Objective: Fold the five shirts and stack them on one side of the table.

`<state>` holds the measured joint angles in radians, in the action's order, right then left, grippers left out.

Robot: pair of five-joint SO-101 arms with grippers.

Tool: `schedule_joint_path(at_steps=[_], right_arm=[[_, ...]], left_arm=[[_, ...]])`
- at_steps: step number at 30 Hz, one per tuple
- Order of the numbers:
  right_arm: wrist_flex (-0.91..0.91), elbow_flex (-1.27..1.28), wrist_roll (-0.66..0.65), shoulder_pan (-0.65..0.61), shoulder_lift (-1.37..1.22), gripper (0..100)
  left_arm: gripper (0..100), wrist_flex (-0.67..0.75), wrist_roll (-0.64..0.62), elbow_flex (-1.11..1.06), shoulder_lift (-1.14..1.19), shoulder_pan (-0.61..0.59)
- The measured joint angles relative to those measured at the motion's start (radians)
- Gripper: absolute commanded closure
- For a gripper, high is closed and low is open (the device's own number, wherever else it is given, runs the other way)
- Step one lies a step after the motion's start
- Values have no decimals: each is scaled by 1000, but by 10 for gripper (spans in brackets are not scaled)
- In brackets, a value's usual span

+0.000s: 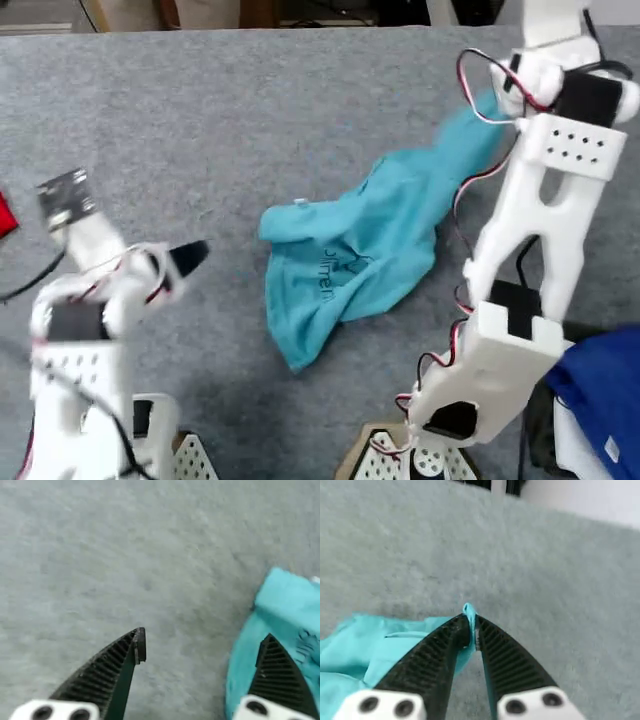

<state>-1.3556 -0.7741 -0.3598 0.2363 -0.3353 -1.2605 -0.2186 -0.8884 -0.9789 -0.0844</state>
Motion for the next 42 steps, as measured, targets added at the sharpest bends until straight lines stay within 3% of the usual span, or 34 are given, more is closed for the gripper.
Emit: schedule_joint_path(at_steps=[5,12,18,23,32,38,42], right_arm=[[183,316,0,18,0,994],[482,687,0,25,-2,994],[687,816,25,41,-2,994],[755,841,26,54,-2,994],[767,841,28,54,-2,994],[767,841,28,54,-2,994],[767,841,28,54,-2,994]], left_arm=[[675,87,-25,181,351,143],[678,149,-28,548,901,245],[675,94,-43,910,1278,269],[678,66,-51,1149,1505,269],[681,-87,-52,1287,1643,353],[844,-101,-60,1292,1651,397],[868,-34,-61,1310,1680,402]])
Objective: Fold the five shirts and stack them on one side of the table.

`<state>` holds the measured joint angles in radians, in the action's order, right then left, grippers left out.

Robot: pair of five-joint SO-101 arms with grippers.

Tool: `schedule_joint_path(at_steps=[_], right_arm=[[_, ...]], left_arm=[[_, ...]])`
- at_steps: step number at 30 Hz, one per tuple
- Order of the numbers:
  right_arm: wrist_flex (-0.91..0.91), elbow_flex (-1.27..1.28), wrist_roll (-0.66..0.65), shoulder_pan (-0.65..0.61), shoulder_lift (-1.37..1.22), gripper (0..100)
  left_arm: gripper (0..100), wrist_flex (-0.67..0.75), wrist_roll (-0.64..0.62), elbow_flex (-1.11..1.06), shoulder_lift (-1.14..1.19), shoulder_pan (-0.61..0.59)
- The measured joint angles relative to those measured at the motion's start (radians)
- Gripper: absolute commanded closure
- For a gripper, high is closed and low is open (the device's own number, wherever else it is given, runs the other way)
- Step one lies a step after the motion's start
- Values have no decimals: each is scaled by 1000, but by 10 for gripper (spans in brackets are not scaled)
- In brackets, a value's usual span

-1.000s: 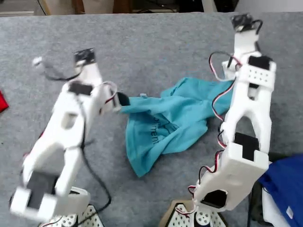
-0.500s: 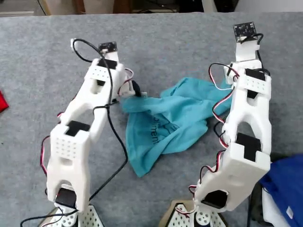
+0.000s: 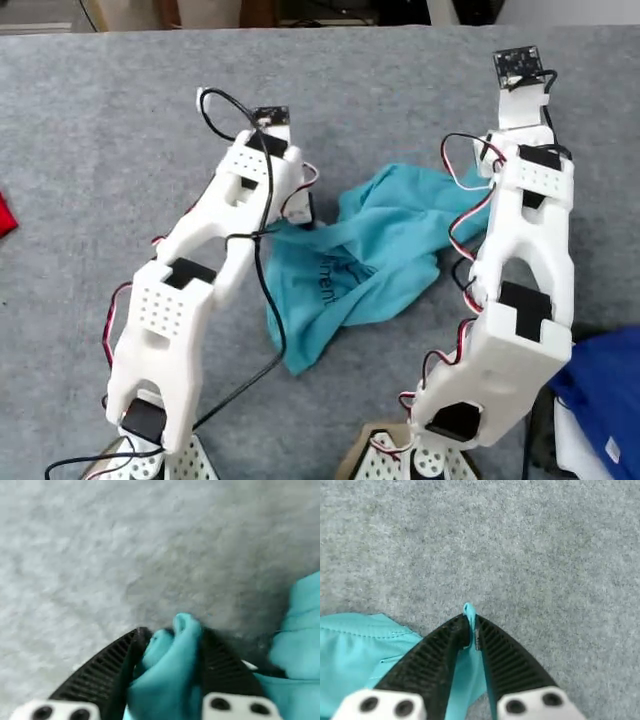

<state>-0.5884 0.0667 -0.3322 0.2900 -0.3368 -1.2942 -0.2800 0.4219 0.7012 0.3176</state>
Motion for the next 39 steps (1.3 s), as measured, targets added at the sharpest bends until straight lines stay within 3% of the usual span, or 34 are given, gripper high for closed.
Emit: schedule_joint_path(at_steps=[7,16,31,39], right_arm=[[0,0,0,0,0,994],[0,0,0,0,0,994],[0,0,0,0,0,994],[0,0,0,0,-12,994]], left_arm=[[742,-31,0,86,23,-40],[740,-18,2,173,21,-124],[744,-26,-28,187,121,-40],[913,-110,-40,381,233,-31]])
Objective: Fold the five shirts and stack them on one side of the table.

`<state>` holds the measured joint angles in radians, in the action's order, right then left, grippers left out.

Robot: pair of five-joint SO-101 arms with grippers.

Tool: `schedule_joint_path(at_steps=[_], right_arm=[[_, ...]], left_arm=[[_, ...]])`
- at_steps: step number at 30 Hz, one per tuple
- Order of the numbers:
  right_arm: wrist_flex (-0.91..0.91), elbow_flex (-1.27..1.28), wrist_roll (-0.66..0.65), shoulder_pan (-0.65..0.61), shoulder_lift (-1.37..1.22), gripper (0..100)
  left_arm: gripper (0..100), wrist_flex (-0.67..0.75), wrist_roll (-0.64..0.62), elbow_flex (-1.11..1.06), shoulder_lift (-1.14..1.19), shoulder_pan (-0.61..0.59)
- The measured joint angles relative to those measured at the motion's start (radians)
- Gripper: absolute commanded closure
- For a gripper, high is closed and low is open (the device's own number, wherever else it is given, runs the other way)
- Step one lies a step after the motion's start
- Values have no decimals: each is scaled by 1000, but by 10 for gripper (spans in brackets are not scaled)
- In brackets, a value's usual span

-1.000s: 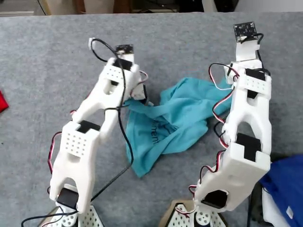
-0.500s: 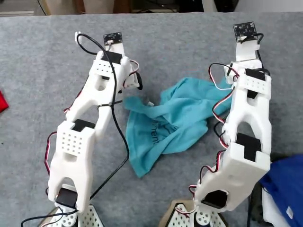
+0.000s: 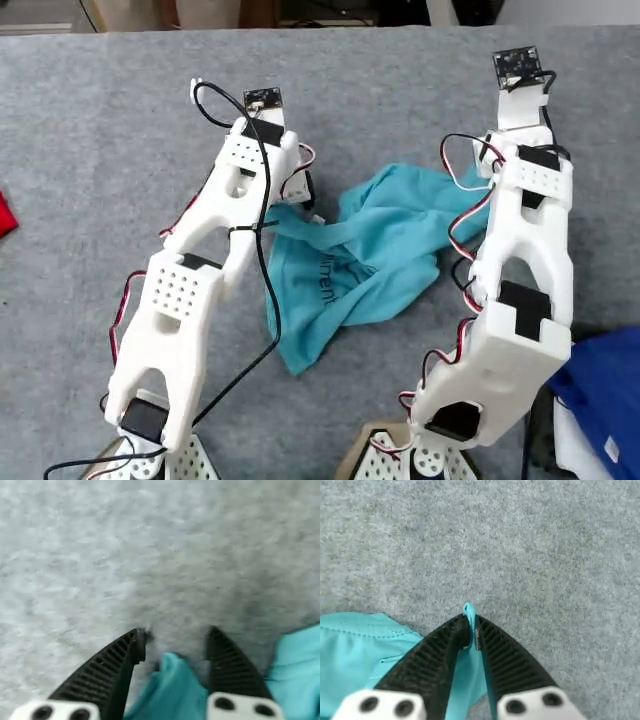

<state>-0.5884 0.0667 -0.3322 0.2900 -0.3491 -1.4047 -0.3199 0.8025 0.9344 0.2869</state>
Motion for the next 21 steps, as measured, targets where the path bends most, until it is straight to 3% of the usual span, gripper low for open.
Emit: schedule_joint_path(at_steps=[12,19,21], right_arm=[[0,0,-12,0,-8,994],[0,0,-15,0,-17,994],[0,0,-15,0,-32,994]], left_arm=[[944,-104,-2,86,29,2],[755,-242,21,161,34,-5],[747,-256,20,163,34,-11]])
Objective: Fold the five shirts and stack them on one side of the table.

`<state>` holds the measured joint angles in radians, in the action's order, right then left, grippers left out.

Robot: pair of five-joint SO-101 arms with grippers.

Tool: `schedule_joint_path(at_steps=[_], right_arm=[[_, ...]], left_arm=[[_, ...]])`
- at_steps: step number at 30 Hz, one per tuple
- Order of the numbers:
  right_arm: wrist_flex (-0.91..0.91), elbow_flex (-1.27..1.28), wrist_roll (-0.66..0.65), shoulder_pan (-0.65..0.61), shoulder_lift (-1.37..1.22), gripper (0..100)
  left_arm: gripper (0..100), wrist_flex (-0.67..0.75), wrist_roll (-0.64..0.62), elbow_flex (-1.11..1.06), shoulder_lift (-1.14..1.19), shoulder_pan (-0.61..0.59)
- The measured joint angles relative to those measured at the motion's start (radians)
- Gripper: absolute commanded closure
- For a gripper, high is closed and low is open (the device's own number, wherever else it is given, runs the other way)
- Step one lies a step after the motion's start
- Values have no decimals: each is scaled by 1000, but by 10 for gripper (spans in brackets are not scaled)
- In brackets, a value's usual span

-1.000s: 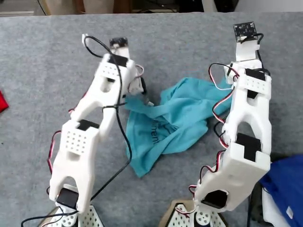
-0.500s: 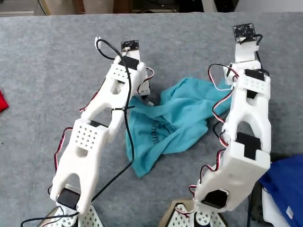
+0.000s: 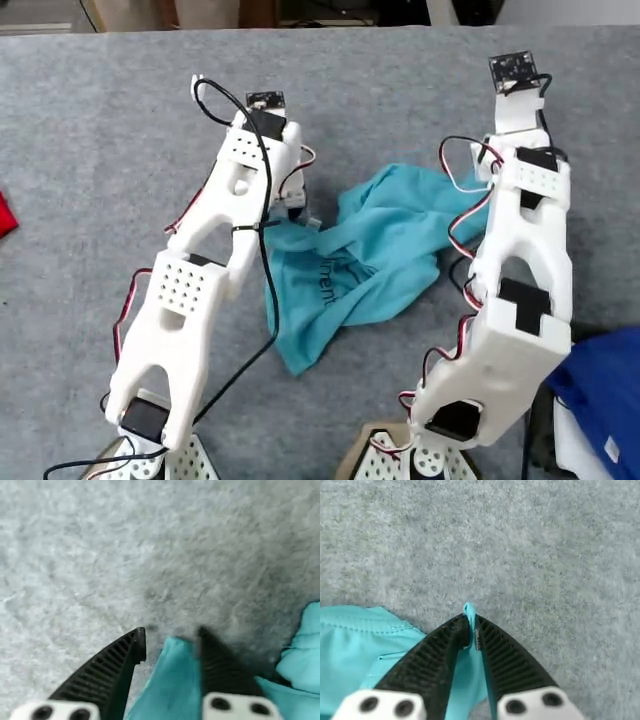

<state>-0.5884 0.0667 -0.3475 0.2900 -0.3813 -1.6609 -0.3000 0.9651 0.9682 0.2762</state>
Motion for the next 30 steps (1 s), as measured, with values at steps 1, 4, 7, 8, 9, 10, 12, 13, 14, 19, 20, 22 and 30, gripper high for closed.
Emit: schedule_joint_path(at_steps=[1,4,7,8,9,10,12,13,14,19,20,22,30], right_arm=[[0,0,0,0,-3,994],[0,0,0,0,-9,994],[0,0,0,0,-9,994],[0,0,0,0,-9,994],[0,0,0,0,-9,994],[0,0,0,0,-9,994],[0,0,0,0,-9,994],[0,0,0,0,-9,994],[0,0,0,0,-9,994],[0,0,0,0,-11,994],[0,0,0,0,-11,994],[0,0,0,0,-11,994],[0,0,0,0,-11,994]], left_arm=[[752,0,0,0,0,-2],[769,-3,0,0,0,-2],[771,-21,0,0,0,-2],[771,-28,0,0,0,-2],[772,-31,0,0,0,-2],[779,-34,2,0,0,-2],[828,-37,3,0,0,-2],[862,-37,3,0,0,-2],[898,-37,3,0,0,-2],[981,-15,-31,3,0,2],[981,-11,-52,3,0,2],[981,-8,-86,3,0,2],[981,-2,-109,3,0,2]])
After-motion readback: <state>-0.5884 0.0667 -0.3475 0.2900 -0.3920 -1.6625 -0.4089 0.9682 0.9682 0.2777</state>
